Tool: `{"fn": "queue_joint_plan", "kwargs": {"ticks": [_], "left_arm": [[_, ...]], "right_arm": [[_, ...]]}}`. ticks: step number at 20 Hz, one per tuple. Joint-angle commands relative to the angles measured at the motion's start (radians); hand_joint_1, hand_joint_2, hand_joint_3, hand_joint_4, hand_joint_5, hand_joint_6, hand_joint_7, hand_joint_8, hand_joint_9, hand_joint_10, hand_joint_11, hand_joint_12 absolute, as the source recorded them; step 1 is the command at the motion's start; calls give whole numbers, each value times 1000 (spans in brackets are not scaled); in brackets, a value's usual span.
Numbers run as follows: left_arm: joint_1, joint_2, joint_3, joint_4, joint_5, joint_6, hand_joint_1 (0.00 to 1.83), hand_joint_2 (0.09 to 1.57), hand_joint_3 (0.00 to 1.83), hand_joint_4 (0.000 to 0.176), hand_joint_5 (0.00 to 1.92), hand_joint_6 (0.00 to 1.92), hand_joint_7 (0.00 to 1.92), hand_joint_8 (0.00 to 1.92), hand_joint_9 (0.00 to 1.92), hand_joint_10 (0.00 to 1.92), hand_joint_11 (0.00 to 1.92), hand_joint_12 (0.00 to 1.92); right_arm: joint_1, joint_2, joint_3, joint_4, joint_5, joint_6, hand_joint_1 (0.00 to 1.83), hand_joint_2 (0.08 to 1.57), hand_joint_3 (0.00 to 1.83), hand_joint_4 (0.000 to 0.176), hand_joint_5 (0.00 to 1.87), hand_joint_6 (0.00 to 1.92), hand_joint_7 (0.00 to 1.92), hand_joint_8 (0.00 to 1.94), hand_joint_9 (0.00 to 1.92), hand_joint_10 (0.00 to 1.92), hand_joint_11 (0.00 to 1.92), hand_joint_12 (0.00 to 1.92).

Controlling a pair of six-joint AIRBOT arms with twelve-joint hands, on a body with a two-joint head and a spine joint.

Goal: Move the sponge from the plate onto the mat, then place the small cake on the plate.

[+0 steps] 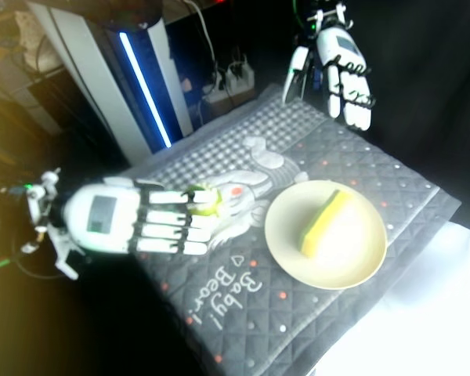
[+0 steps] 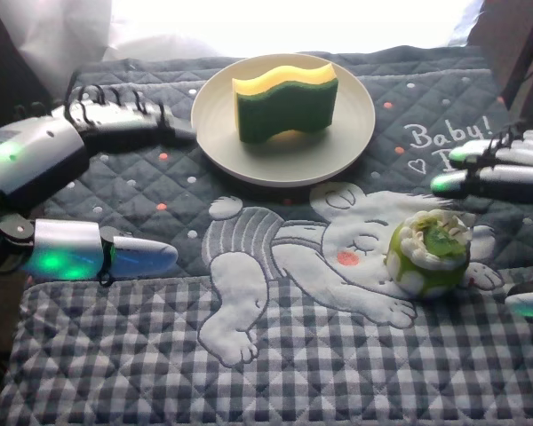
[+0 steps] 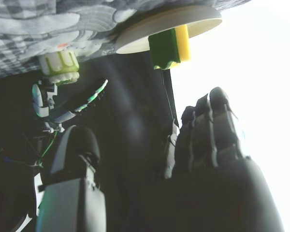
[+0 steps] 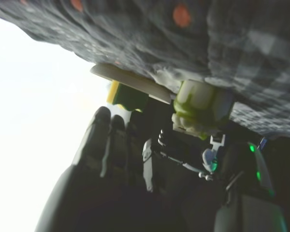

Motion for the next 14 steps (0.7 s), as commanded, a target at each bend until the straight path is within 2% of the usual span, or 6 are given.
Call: {"fn": "queue_joint_plan", "kwargs": {"ticks": [1,5,7,10,13,14], "left_arm": [[-18,-3,11,-27,-133,-1,607,990,2,94,419,4,297,4,244,20,0,568],[-152,-85,106,-9,-63,-1,645,935,0,115,233,1,215,1,162,4,0,494],[-247,-140,167,8,-12,-1,675,937,1,91,231,0,190,0,162,2,0,533],[-375,-224,264,46,112,-1,707,936,0,160,177,1,194,2,198,6,0,514],[-489,-351,392,100,293,-1,801,909,1,139,181,0,209,0,268,3,0,826],[-500,-368,409,107,316,-1,858,907,1,116,194,0,300,0,355,12,44,968]], "right_arm": [[11,1,-1,35,117,4,641,959,3,142,274,5,107,4,73,12,0,409],[11,2,-7,21,151,18,540,858,0,172,172,4,72,1,68,2,0,452],[12,14,-21,5,186,23,515,815,0,176,84,0,58,3,78,2,0,611],[21,20,-31,-19,219,23,546,769,0,175,20,0,60,1,88,2,0,763],[25,17,-34,-27,241,23,583,740,0,176,0,0,34,2,66,4,0,627],[26,14,-33,-28,241,23,582,741,0,148,12,1,48,3,70,4,0,561]]}}
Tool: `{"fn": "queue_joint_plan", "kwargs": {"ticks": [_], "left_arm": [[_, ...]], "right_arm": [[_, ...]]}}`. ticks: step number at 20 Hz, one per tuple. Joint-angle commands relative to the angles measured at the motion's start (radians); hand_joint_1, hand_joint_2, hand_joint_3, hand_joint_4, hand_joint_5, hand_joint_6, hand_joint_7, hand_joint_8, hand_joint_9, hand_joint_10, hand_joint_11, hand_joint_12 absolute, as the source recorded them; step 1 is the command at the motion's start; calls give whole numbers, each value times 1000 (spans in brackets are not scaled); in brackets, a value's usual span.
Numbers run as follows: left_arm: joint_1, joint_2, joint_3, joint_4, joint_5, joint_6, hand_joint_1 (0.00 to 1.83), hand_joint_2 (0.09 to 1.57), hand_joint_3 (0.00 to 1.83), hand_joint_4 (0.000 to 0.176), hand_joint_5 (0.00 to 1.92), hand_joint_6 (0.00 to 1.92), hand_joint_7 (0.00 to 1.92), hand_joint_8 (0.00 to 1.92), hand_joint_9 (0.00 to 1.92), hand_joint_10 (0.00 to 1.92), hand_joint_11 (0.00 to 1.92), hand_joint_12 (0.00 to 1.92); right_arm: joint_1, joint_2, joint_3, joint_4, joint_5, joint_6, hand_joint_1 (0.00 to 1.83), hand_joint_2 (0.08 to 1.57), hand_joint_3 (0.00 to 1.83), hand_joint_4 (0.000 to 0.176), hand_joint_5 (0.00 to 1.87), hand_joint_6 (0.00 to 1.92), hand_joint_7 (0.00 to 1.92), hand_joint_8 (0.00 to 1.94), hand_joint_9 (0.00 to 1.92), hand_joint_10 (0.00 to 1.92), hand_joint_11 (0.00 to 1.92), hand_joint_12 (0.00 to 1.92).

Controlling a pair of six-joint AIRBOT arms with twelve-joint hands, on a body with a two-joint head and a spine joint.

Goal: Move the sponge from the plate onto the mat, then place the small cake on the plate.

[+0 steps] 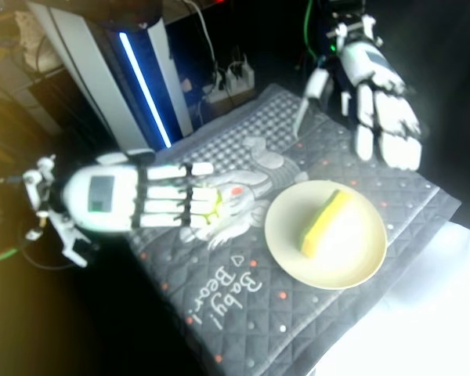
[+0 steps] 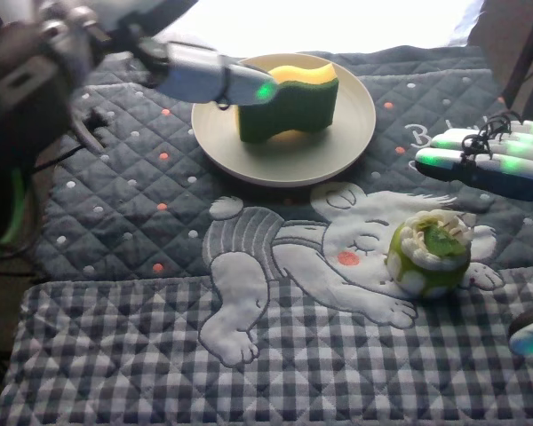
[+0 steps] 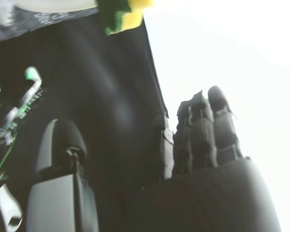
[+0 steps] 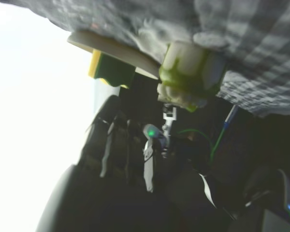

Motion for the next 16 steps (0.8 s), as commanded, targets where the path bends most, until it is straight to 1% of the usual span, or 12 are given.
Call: {"fn": "queue_joint_plan", "kwargs": {"ticks": [1,3,4,6,8,10,11,12,13,14,15,16], "left_arm": [[-27,-29,21,9,-28,-2,846,919,6,96,210,5,324,2,371,11,52,998],[-50,-94,87,32,46,-1,800,943,7,48,297,11,395,10,421,12,38,1031],[-57,-134,134,39,101,0,809,976,4,39,310,5,402,4,422,6,24,1046],[-58,-187,204,40,177,10,840,1031,4,30,345,4,470,8,452,7,58,1043],[-59,-231,255,31,250,75,937,1059,2,22,430,8,564,12,534,17,71,1122],[-58,-264,290,-3,293,132,945,1113,2,39,493,5,630,8,593,18,65,1206],[-55,-273,300,-5,298,132,980,1140,2,39,538,6,686,12,650,29,86,1260],[-53,-273,299,-11,293,134,1156,1181,4,0,709,940,869,983,805,63,195,1200],[-54,-268,293,-17,280,134,1322,1163,0,0,800,995,942,1079,807,1123,310,1236],[-59,-256,279,-19,262,134,1250,1164,2,0,851,967,926,1244,833,933,430,1318],[-67,-242,263,-19,242,135,1242,1172,0,0,890,898,880,1362,891,898,564,1304],[-78,-227,245,-19,222,137,1228,1206,0,0,827,956,824,1476,827,1116,590,1460]], "right_arm": [[12,-4,2,35,115,5,580,739,0,158,3,0,62,2,77,3,0,518],[12,-11,6,35,115,5,579,748,3,175,0,0,65,2,76,2,0,511],[14,-14,8,35,115,5,593,753,5,176,5,2,65,1,76,2,0,511],[15,-21,14,35,115,5,602,759,3,176,27,4,67,1,75,1,0,493],[15,-26,16,34,115,8,572,775,3,156,62,6,99,5,92,5,0,539],[15,-29,16,28,115,16,599,783,0,138,112,2,152,2,147,5,0,709],[15,-33,17,25,114,19,595,789,1,142,117,0,155,0,154,3,0,766],[15,-36,19,24,114,21,550,812,10,152,105,0,144,0,147,0,0,782],[15,-38,21,24,113,23,531,824,14,157,102,0,142,0,149,1,0,788],[15,-40,22,23,113,25,515,831,7,149,109,1,150,2,165,5,0,842],[15,-42,23,23,112,26,534,841,8,140,117,4,152,2,171,6,0,849],[14,-43,23,22,110,27,545,839,3,143,127,3,162,3,177,5,0,827]]}}
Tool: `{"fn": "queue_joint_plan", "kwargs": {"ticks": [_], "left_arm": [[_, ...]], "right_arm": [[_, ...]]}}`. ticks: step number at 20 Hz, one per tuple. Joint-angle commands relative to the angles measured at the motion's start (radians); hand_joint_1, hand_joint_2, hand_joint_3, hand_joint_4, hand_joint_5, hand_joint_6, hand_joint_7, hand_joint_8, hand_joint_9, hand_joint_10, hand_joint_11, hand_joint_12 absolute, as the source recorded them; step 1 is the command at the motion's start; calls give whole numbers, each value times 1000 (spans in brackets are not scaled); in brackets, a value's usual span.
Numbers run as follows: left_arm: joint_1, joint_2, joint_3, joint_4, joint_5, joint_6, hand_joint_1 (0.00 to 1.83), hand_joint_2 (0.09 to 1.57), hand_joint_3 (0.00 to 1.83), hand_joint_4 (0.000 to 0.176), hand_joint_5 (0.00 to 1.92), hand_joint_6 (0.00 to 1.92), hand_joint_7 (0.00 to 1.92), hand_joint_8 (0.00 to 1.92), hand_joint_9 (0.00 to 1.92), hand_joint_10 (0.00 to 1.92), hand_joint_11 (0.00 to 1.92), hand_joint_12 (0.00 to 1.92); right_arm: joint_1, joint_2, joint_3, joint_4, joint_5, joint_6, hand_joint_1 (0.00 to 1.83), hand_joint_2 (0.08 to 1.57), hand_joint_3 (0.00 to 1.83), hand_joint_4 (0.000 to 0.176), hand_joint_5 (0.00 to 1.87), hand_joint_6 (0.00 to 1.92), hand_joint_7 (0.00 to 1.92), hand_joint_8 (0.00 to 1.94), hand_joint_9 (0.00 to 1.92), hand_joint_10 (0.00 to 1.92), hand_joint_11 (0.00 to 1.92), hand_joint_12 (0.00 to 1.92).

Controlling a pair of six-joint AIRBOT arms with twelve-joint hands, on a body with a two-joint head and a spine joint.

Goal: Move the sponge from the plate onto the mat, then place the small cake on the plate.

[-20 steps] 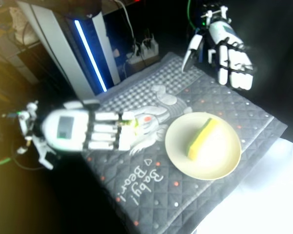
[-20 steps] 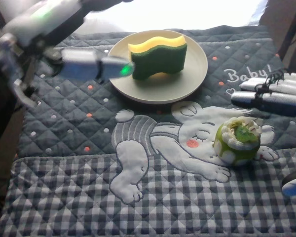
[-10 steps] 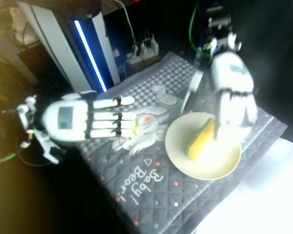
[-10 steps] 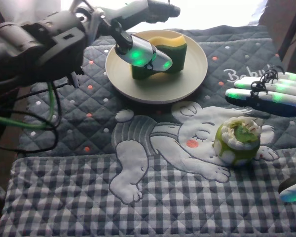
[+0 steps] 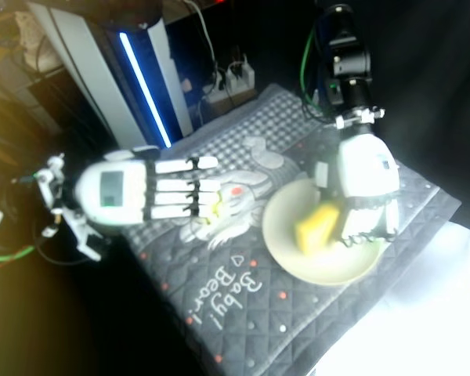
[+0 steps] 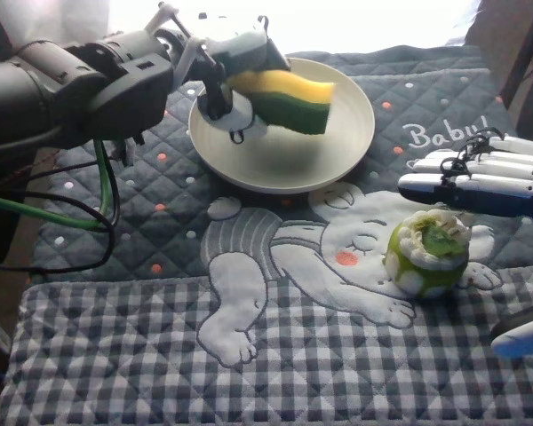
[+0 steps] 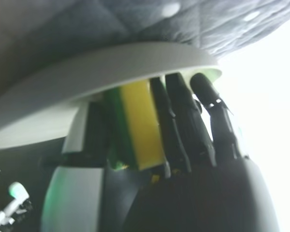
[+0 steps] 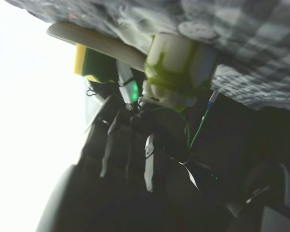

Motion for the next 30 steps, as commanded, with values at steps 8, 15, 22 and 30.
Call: {"fn": "queue_joint_plan", "kwargs": {"ticks": [8,15,22,30], "left_arm": [[-27,309,-332,39,-428,61,1245,1172,1,0,898,819,881,1397,996,1083,900,1459],[269,578,-614,29,-611,30,1267,1120,0,0,1046,591,955,1273,1051,848,934,1324],[426,512,-603,-111,-626,7,1248,1148,0,0,900,1061,913,1150,916,1472,886,1679],[437,546,-622,-114,-660,-3,757,855,0,76,234,0,365,0,597,163,275,1291]], "right_arm": [[11,0,2,46,106,17,492,879,2,99,172,1,175,1,186,2,0,743],[11,6,6,67,107,20,575,890,1,98,193,3,167,1,171,1,0,679],[11,-9,24,92,104,20,594,922,1,94,173,1,163,2,176,3,0,686],[95,-51,46,53,105,9,828,832,0,151,91,1,178,0,240,4,0,912]]}}
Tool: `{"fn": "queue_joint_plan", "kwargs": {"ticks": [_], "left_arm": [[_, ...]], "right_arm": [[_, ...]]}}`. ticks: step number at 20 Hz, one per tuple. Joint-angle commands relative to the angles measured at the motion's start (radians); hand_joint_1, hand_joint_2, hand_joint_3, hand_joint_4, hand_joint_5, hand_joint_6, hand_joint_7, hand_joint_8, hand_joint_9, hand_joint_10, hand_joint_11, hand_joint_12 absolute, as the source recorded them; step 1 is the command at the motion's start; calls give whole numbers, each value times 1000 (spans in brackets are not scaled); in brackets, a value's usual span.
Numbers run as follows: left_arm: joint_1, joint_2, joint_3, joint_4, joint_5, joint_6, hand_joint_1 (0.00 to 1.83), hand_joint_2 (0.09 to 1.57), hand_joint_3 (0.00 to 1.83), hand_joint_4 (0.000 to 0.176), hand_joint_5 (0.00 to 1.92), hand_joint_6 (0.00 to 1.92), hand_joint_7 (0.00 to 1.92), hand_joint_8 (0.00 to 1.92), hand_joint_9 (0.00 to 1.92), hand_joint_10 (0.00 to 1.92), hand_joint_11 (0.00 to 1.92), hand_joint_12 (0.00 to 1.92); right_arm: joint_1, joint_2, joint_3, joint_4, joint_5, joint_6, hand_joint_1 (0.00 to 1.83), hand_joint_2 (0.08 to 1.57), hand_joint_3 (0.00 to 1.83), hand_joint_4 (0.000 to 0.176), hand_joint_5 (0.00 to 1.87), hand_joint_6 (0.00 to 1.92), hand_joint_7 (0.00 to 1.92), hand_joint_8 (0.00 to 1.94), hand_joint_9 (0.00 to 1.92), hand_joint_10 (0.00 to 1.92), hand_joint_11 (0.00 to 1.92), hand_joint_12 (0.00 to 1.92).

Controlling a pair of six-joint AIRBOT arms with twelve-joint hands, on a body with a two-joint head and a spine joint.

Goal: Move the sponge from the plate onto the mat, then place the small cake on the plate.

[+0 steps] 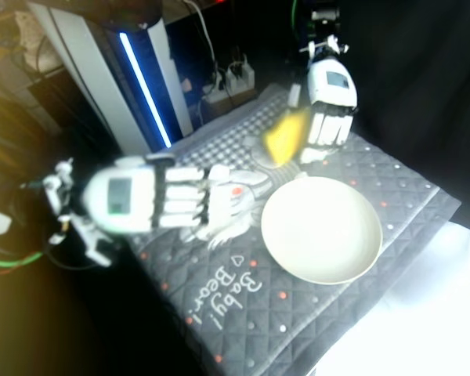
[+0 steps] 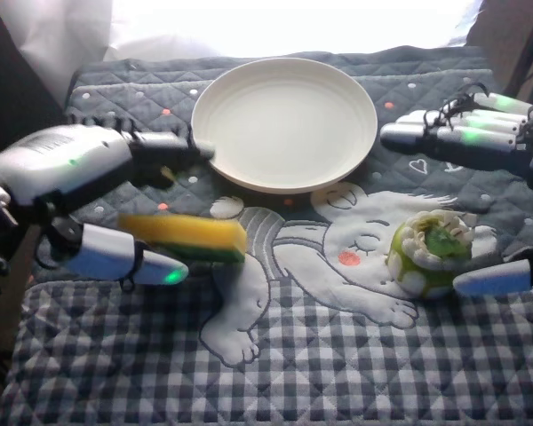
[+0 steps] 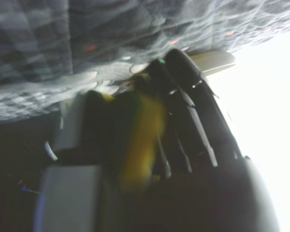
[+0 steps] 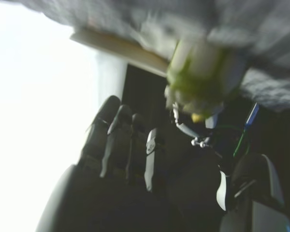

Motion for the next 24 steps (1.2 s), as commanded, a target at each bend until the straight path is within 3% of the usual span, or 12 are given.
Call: {"fn": "queue_joint_plan", "kwargs": {"ticks": [1,4,6,7,11,12,15,16,19,21,22,24], "left_arm": [[-5,4,-7,0,-134,-9,728,835,1,76,267,0,371,0,546,276,272,1384],[16,26,-26,0,-190,-34,749,839,0,43,217,0,366,0,469,463,250,1379],[35,45,-43,-14,-249,-46,715,855,1,56,169,0,323,0,385,432,191,1324],[44,48,-49,-32,-280,-46,747,835,0,104,101,0,309,0,387,321,138,1234],[92,49,-55,-95,-366,-61,842,864,3,116,65,0,188,0,362,59,11,1097],[104,50,-57,-97,-383,-77,859,869,0,90,81,2,198,4,387,41,0,1076],[116,49,-59,-99,-393,-89,825,876,2,87,92,3,181,0,389,30,0,1063],[125,49,-60,-104,-396,-92,841,889,4,58,122,5,191,0,388,11,28,1035],[140,49,-60,-111,-407,-104,847,888,0,40,166,3,216,4,438,19,39,1191],[145,49,-61,-114,-411,-107,839,883,0,45,194,4,242,5,460,21,29,1246],[149,49,-62,-116,-413,-107,848,888,1,74,202,0,246,2,450,10,11,1181],[151,49,-62,-117,-417,-107,843,885,0,75,209,1,258,2,468,12,52,1159]], "right_arm": [[8,-5,5,28,98,3,856,802,0,134,128,5,184,1,251,3,0,964],[9,-22,17,28,64,3,810,784,0,89,187,3,213,2,297,8,35,1055],[9,-35,25,18,18,3,756,772,0,90,189,0,201,0,281,0,1,1115],[9,-44,29,8,-4,3,748,792,4,94,205,4,242,10,298,7,0,1162],[13,-74,40,-35,-66,3,813,919,4,68,320,4,409,9,509,34,172,1153],[21,-79,44,-54,-94,3,1055,960,2,1,538,10,530,13,649,49,348,1065],[31,-80,52,-71,-114,3,1381,1007,5,0,801,12,740,43,813,333,602,1102],[42,-75,57,-90,-131,3,1407,1178,0,0,880,600,698,1374,872,1379,877,1425],[79,-61,61,-140,-178,3,1218,1240,0,0,822,1030,729,1619,770,1513,736,1682],[105,-53,65,-161,-190,3,1424,1222,4,0,962,716,726,1409,707,1615,761,1786],[124,-48,68,-170,-191,3,1357,1203,1,0,926,841,712,1461,763,1607,812,1758],[157,-44,73,-172,-191,-2,1352,1199,0,0,928,887,711,1444,766,1576,784,1745]]}}
